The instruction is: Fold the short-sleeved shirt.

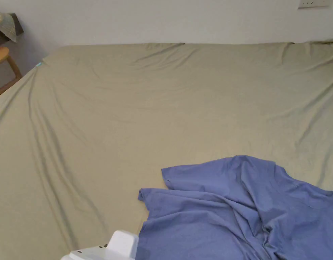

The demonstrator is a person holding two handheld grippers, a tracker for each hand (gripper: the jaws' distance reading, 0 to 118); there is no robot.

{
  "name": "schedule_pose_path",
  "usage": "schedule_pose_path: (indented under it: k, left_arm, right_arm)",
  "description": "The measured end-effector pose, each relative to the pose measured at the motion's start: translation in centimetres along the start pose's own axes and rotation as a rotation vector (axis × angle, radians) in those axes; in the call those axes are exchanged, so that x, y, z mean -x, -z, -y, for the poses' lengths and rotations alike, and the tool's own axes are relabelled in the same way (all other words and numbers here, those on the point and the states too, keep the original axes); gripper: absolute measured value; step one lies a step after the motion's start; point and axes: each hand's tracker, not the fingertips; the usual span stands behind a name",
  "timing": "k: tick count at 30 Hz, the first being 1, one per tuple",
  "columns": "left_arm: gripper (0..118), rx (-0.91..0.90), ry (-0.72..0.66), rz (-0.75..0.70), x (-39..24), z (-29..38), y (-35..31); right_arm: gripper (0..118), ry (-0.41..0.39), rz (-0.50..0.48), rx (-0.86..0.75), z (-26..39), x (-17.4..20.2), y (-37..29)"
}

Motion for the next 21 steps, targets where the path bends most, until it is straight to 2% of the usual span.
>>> schedule_pose_path:
  k: [3,5,7,9,10,11,12,13,15,18,21]
  left_arm:
    - [98,0.034,0.014,0.038,-0.6,0.3,2.3]
    - [81,0.076,0.037,0.022,-0.8,0.3,4.1]
    - [80,0.147,0.073,-0.024,-1.3,0.2,5.6]
    - [79,0.099,0.059,-0.004,-1.1,0.0,5.4]
    - [71,0.121,0.049,0.015,-0.9,-0.3,5.1]
    - [44,0.105,0.036,0.03,-1.0,-0.5,4.5]
    - [0,0.018,0.023,0.059,-0.9,-0.6,3.7]
    - [0,-0.037,-0.012,0.06,-0.5,-0.8,3.1]
    - [0,0.059,-0.05,0.114,-0.1,-1.7,3.1]
    - [0,-0.012,-0.083,0.109,0.3,-1.7,2.7]
    - [0,-0.114,-0.178,0.132,0.8,-1.9,1.1]
  right_arm:
    - [0,-0.011,0.006,0.01,0.1,0.3,0.4]
    - [0,-0.009,0.007,0.014,0.1,0.3,0.7]
    - [0,-0.006,0.008,0.021,0.2,0.4,1.0]
    - [0,-0.008,0.013,0.028,0.4,0.5,1.2]
    - [0,-0.009,0.012,0.035,0.4,0.6,1.3]
    - [0,-0.009,0.012,0.039,0.5,0.6,1.4]
    - [0,-0.014,0.013,0.043,0.6,0.6,1.5]
    - [0,-0.021,0.015,0.047,0.7,0.6,1.6]
    - [0,-0.02,0.02,0.054,0.9,0.5,1.7]
    - [0,-0.001,0.019,0.064,1.2,0.0,2.2]
    - [0,0.008,0.029,0.109,1.9,-1.6,3.9]
